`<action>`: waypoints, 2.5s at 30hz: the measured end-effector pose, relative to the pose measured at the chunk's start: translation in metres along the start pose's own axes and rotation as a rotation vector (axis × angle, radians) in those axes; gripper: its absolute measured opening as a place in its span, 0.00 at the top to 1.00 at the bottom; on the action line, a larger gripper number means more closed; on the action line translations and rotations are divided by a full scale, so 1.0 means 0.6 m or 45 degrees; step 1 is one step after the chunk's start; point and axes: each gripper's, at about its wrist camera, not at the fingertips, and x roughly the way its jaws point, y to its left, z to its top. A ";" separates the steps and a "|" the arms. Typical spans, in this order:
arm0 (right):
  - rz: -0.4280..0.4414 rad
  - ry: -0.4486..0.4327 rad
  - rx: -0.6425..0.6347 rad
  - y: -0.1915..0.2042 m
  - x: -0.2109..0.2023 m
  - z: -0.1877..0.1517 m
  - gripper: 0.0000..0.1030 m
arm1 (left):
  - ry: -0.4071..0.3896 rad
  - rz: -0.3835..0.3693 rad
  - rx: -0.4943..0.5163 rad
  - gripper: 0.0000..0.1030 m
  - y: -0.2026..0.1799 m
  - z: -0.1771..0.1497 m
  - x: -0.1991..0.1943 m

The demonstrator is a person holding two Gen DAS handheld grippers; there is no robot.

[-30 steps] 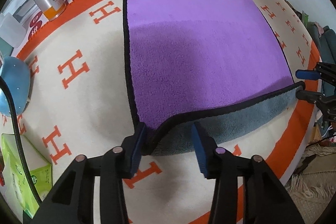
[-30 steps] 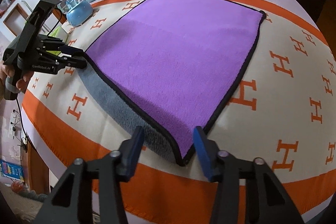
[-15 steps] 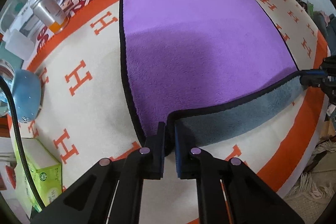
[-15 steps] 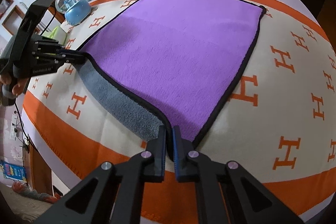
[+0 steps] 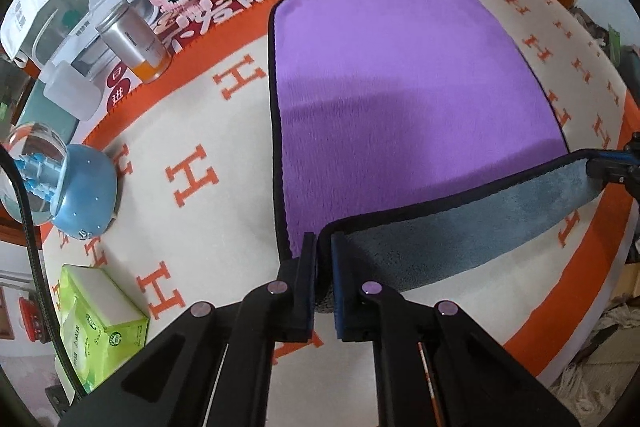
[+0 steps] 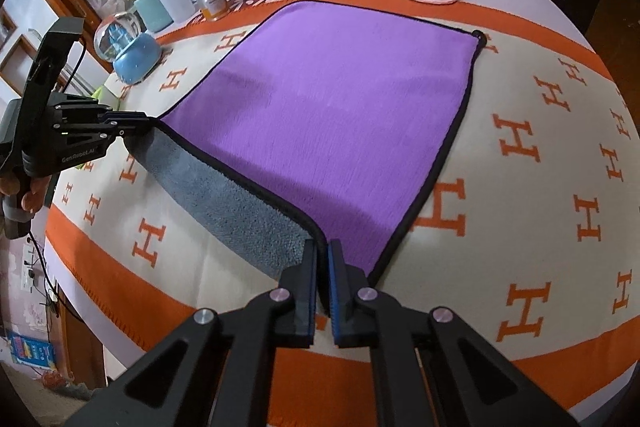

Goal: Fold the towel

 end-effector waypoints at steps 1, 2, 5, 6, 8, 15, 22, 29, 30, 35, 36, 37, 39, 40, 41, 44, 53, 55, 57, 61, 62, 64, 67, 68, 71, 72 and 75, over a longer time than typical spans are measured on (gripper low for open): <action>-0.004 -0.005 0.001 0.000 -0.001 0.002 0.96 | -0.009 0.002 -0.008 0.95 0.003 0.004 -0.002; -0.009 -0.011 0.003 0.000 -0.003 0.004 0.96 | -0.014 -0.003 -0.016 0.96 0.005 0.008 -0.004; -0.013 -0.028 0.013 -0.001 -0.007 0.012 0.96 | -0.030 -0.001 -0.027 0.96 0.010 0.019 -0.011; -0.013 -0.034 0.017 -0.003 -0.009 0.014 0.96 | -0.036 0.007 -0.030 0.96 0.011 0.023 -0.013; -0.016 -0.048 0.024 -0.005 -0.012 0.020 0.96 | -0.048 0.005 -0.039 0.96 0.013 0.031 -0.016; -0.050 -0.113 0.067 -0.030 -0.023 0.059 0.96 | -0.123 0.048 -0.056 0.96 0.025 0.095 -0.022; -0.108 -0.202 0.111 -0.073 -0.024 0.121 0.96 | -0.202 0.109 -0.070 0.96 0.029 0.196 -0.009; -0.127 -0.227 0.220 -0.145 0.010 0.206 0.96 | -0.209 0.168 -0.126 0.96 0.039 0.293 0.039; -0.130 -0.227 0.231 -0.153 0.015 0.216 0.96 | -0.206 0.177 -0.133 0.96 0.040 0.306 0.049; -0.146 -0.206 0.262 -0.187 0.056 0.263 0.95 | -0.184 0.228 -0.157 0.96 0.041 0.357 0.093; -0.154 -0.201 0.264 -0.193 0.064 0.272 0.96 | -0.180 0.233 -0.166 0.96 0.043 0.369 0.103; -0.163 -0.199 0.265 -0.197 0.071 0.278 0.95 | -0.177 0.233 -0.172 0.96 0.043 0.376 0.109; -0.175 -0.190 0.268 -0.206 0.084 0.288 0.95 | -0.171 0.239 -0.186 0.96 0.043 0.392 0.124; -0.181 -0.186 0.271 -0.210 0.089 0.292 0.95 | -0.168 0.240 -0.192 0.96 0.044 0.399 0.131; -0.189 -0.182 0.274 -0.214 0.095 0.296 0.95 | -0.158 0.242 -0.195 0.96 0.043 0.405 0.138; -0.214 -0.173 0.280 -0.222 0.108 0.304 0.95 | -0.140 0.254 -0.201 0.96 0.039 0.421 0.163; -0.281 -0.124 0.284 -0.232 0.143 0.315 0.91 | -0.098 0.263 -0.237 0.93 0.037 0.420 0.208; -0.284 -0.125 0.275 -0.232 0.145 0.314 0.90 | -0.102 0.260 -0.244 0.92 0.038 0.419 0.207; -0.296 -0.127 0.265 -0.230 0.145 0.314 0.89 | -0.102 0.248 -0.261 0.90 0.041 0.419 0.206; -0.339 -0.144 0.250 -0.224 0.139 0.314 0.77 | -0.102 0.234 -0.315 0.65 0.051 0.413 0.196; -0.356 -0.151 0.249 -0.223 0.136 0.314 0.70 | -0.107 0.230 -0.326 0.64 0.053 0.411 0.192; -0.385 -0.181 0.243 -0.221 0.127 0.313 0.63 | -0.111 0.201 -0.340 0.60 0.055 0.406 0.185; -0.369 -0.207 0.242 -0.217 0.112 0.312 0.62 | -0.130 0.185 -0.349 0.55 0.050 0.394 0.167; -0.356 -0.209 0.242 -0.215 0.108 0.311 0.62 | -0.138 0.182 -0.350 0.53 0.048 0.390 0.160; -0.342 -0.217 0.235 -0.200 0.095 0.308 0.62 | -0.157 0.175 -0.366 0.46 0.040 0.374 0.137; -0.333 -0.221 0.229 -0.193 0.090 0.307 0.62 | -0.159 0.164 -0.376 0.41 0.038 0.367 0.127; -0.308 -0.233 0.210 -0.168 0.072 0.299 0.62 | -0.184 0.124 -0.397 0.30 0.033 0.340 0.090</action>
